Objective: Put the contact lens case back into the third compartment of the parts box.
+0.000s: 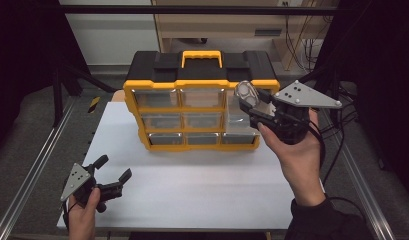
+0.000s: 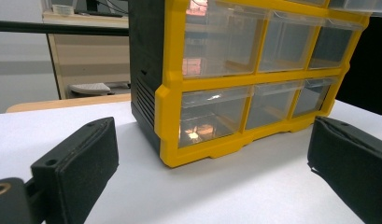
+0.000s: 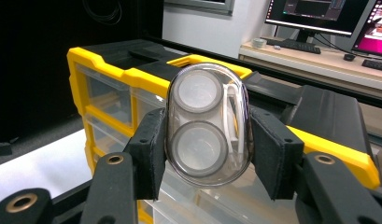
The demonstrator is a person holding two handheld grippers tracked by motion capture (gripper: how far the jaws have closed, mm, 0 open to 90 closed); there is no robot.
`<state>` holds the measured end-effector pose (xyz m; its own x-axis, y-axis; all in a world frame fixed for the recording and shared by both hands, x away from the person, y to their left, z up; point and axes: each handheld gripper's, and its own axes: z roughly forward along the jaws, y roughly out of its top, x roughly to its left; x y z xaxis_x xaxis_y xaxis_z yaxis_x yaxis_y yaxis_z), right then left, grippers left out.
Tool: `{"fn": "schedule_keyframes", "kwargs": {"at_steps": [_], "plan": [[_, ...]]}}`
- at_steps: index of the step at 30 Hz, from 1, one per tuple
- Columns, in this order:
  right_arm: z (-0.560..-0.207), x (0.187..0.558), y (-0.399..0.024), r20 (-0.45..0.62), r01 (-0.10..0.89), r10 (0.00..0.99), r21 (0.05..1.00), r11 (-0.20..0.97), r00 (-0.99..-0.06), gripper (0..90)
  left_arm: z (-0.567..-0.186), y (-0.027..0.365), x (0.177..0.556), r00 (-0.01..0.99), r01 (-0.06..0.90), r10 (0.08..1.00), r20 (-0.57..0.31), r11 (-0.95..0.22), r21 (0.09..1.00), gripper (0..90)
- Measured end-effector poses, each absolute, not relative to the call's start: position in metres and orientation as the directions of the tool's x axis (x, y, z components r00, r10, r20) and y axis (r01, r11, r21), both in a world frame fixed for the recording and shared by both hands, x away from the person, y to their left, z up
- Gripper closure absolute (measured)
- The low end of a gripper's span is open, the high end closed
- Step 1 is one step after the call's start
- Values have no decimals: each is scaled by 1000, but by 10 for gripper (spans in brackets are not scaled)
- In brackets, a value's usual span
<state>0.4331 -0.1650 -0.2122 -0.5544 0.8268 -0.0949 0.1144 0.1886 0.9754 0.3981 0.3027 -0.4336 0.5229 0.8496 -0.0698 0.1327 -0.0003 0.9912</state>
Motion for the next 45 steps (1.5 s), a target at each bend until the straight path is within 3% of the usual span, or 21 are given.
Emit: {"fn": "schedule_keyframes", "kwargs": {"at_steps": [45], "plan": [[-216, 442, -191, -45, 149, 861, 979, 139, -507, 492, -434, 303, 398, 524, 132, 849, -69, 0, 991, 17]]}}
